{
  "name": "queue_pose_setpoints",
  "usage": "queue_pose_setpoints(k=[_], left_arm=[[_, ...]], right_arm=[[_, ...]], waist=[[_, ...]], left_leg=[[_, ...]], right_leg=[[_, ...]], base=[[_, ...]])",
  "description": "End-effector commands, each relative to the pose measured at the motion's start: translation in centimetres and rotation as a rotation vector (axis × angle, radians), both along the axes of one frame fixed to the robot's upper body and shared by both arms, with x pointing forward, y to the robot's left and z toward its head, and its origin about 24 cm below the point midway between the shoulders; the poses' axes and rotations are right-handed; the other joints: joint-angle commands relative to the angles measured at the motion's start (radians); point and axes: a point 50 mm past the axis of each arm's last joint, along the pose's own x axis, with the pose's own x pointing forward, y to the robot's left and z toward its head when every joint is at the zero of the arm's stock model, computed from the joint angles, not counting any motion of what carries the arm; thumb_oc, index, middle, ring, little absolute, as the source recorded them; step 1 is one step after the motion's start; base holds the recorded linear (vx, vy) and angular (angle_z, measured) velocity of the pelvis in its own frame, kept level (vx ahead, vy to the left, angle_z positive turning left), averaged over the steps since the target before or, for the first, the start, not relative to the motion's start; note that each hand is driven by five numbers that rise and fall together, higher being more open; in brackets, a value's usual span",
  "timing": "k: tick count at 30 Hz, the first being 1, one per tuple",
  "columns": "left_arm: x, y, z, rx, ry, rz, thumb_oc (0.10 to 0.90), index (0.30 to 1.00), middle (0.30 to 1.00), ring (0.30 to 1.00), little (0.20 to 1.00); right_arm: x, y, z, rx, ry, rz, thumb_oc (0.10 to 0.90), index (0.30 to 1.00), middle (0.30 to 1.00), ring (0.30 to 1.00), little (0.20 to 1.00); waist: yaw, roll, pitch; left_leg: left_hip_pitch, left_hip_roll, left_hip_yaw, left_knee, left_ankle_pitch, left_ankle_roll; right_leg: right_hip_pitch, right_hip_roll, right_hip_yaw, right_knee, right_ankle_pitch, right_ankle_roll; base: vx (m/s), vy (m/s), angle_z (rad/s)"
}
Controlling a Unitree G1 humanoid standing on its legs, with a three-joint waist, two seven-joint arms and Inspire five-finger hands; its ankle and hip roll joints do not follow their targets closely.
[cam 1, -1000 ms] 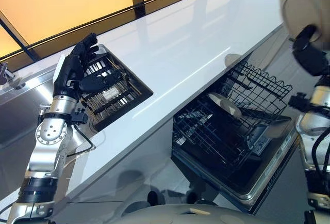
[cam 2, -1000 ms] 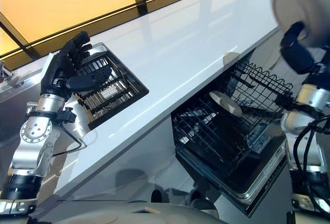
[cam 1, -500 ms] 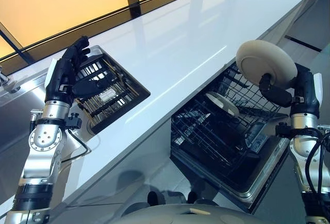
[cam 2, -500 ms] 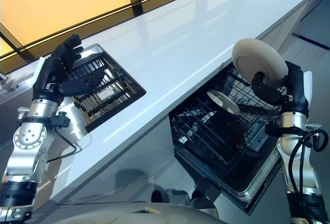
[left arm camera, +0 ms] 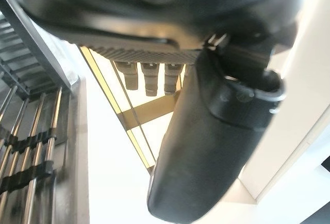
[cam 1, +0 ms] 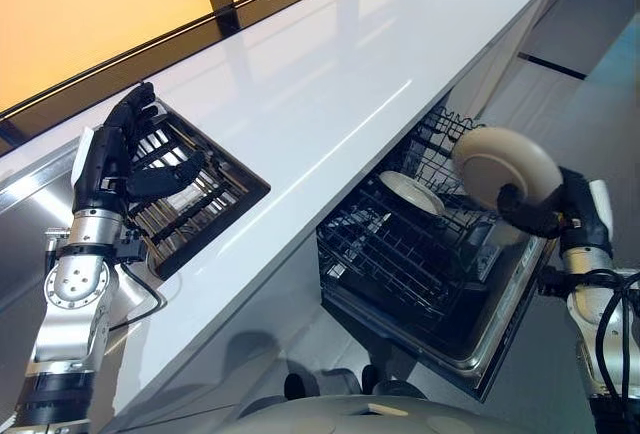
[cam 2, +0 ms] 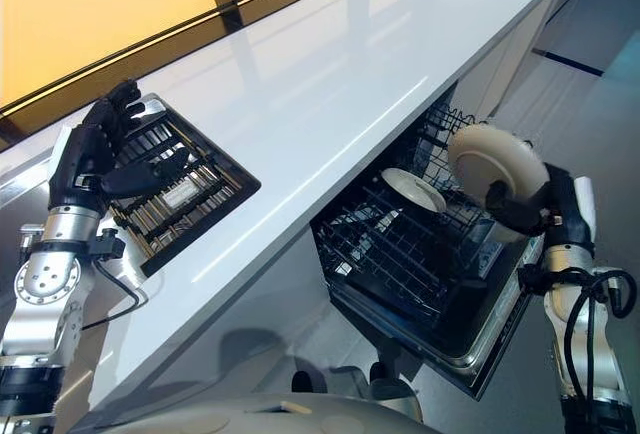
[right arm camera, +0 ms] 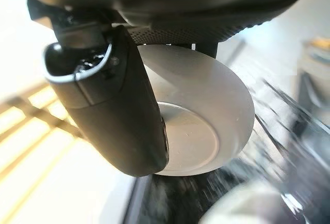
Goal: Pick up plates and place into dishwasher.
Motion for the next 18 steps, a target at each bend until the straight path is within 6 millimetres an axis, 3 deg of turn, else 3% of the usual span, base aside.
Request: queue_pose_setpoints(k=[1, 8, 18], left_arm=[[-0.2, 1.7, 4.8, 0.102, -0.250, 0.058, 0.800, 0.900, 0.900, 0.900, 0.900], [-0.5, 1.9, 4.3, 0.106, -0.244, 0.074, 0.800, 0.900, 0.900, 0.900, 0.900], [-0.9, 1.9, 4.0, 0.103, -0.244, 0.092, 0.800, 0.900, 0.900, 0.900, 0.900]], right_arm=[[1.8, 1.5, 5.1, -0.006, -0.183, 0.211, 0.100, 0.300, 0.300, 0.300, 0.200], [1.6, 2.7, 3.7, 0.006, -0.071, 0.322, 0.100, 0.300, 0.300, 0.300, 0.200], [1.6, 2.7, 1.6, 0.025, -0.007, 0.191, 0.100, 0.300, 0.300, 0.300, 0.200]], waist=[[0.009, -0.002, -0.041], [0.011, -0.004, -0.039], [0.020, 0.001, -0.028]], left_leg=[[0.031, -0.052, 0.033, 0.007, -0.124, 0.031], [0.020, -0.049, 0.032, 0.007, -0.115, 0.023], [0.015, -0.051, 0.028, 0.007, -0.112, 0.024]], right_leg=[[-0.033, 0.061, -0.051, 0.097, -0.086, 0.041], [-0.034, 0.059, -0.062, 0.088, -0.081, 0.044], [-0.034, 0.055, -0.070, 0.088, -0.082, 0.047]], base=[[-0.02, -0.024, -0.03], [0.00, 0.000, 0.00], [0.00, 0.000, 0.00]])
